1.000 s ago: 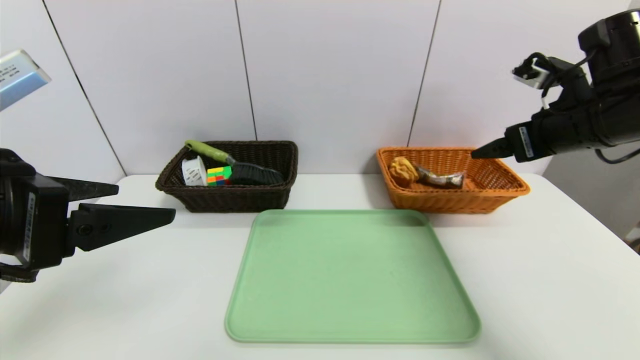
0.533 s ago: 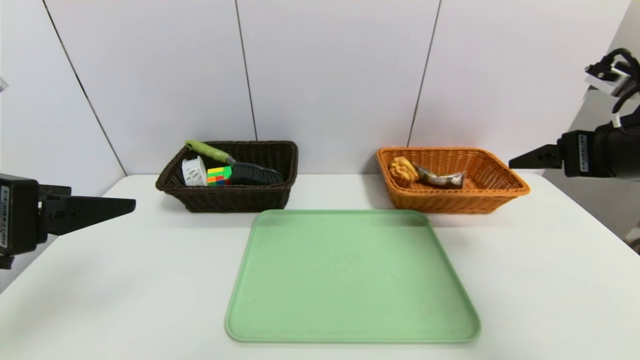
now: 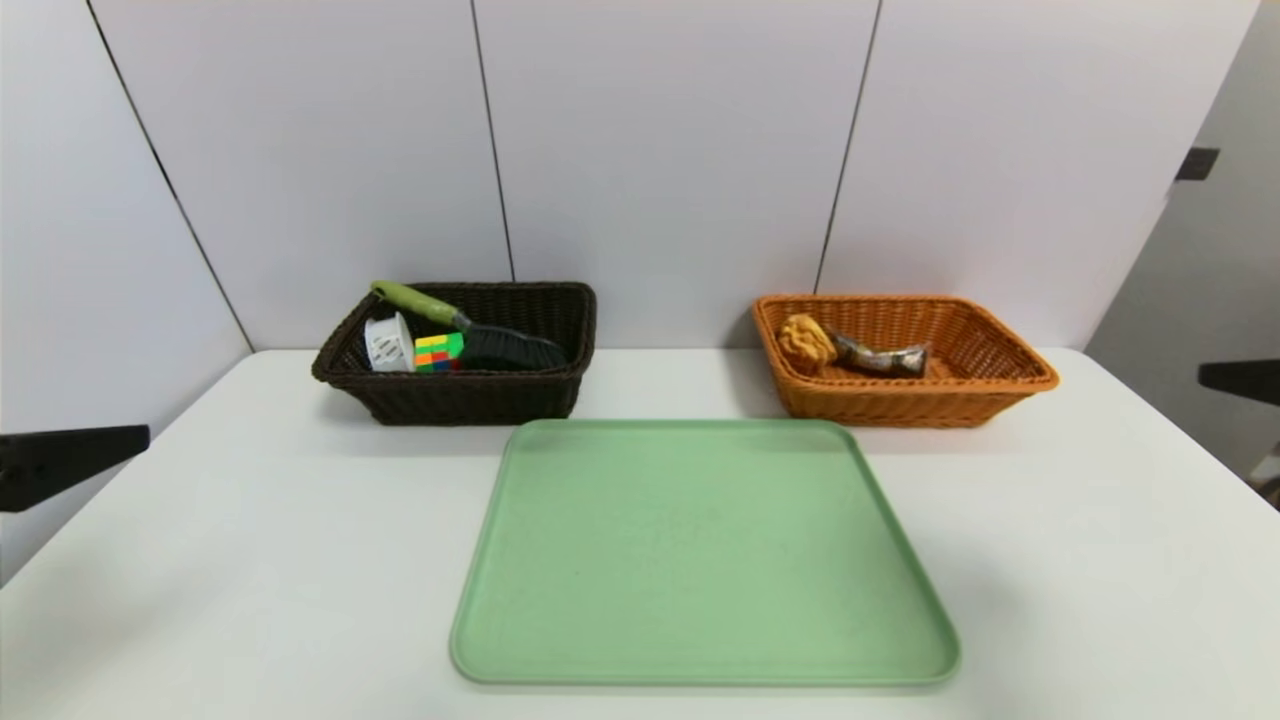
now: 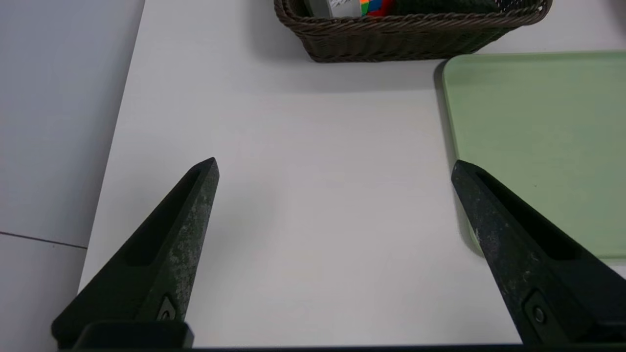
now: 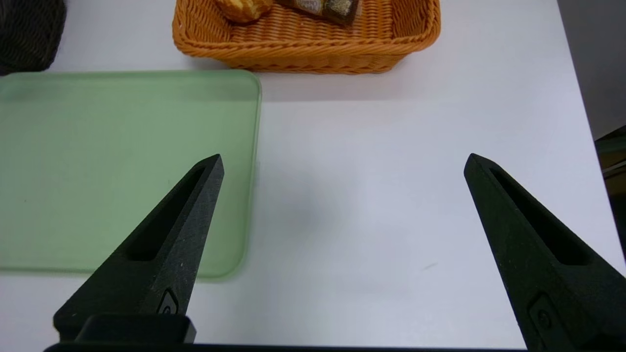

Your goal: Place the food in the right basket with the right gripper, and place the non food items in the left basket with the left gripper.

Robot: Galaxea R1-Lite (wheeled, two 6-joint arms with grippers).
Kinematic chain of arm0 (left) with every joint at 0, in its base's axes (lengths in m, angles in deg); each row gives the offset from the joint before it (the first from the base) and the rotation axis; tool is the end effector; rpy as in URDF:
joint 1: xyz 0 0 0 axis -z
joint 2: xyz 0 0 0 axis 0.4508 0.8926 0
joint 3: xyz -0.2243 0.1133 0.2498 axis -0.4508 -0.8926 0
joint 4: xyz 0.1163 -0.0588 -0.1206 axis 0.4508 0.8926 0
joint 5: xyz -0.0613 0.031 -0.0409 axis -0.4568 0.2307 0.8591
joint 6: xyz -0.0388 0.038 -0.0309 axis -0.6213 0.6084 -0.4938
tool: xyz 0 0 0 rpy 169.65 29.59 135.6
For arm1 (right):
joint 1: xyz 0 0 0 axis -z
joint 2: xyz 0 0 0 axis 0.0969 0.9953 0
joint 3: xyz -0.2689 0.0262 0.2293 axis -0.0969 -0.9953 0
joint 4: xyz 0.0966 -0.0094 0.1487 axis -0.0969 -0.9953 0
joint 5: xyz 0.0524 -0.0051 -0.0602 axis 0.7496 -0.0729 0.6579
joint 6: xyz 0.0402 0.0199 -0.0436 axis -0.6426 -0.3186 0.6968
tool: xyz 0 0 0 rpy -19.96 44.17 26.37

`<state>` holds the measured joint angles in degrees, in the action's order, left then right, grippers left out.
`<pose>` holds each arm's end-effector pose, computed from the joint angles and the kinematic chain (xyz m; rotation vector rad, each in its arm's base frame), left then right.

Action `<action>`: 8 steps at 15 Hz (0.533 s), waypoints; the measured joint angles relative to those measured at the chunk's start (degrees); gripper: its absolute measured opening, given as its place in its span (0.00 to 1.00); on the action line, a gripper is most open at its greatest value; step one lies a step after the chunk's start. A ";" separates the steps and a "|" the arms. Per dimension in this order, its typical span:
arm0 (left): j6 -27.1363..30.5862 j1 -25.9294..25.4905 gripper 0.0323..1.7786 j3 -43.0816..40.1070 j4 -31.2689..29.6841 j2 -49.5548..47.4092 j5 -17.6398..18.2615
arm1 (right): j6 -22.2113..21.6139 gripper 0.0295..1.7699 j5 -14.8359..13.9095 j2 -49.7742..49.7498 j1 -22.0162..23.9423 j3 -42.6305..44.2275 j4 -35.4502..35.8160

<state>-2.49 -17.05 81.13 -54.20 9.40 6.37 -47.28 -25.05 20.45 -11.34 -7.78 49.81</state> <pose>0.0789 -0.0038 0.3175 -0.0020 0.4013 -0.0012 0.1092 0.0080 0.3291 0.0304 0.4763 0.0358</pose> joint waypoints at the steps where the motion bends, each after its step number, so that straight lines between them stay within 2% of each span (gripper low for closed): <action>1: 0.00 -0.02 0.95 -2.08 -0.07 -2.12 -0.10 | 0.72 0.96 -0.07 -3.17 -0.04 -1.82 -0.88; 3: 0.55 -0.13 0.95 -6.11 -0.09 -6.69 -0.18 | 1.43 0.96 -0.11 -9.07 -0.12 -4.88 -1.96; 8: 4.56 -5.27 0.95 -16.86 -0.22 -19.10 -0.30 | 2.04 0.96 0.17 -21.11 1.71 -11.69 -2.93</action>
<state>2.07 -22.31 64.27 -54.42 -9.70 6.07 -45.25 -24.88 -0.66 -9.63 -19.47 46.88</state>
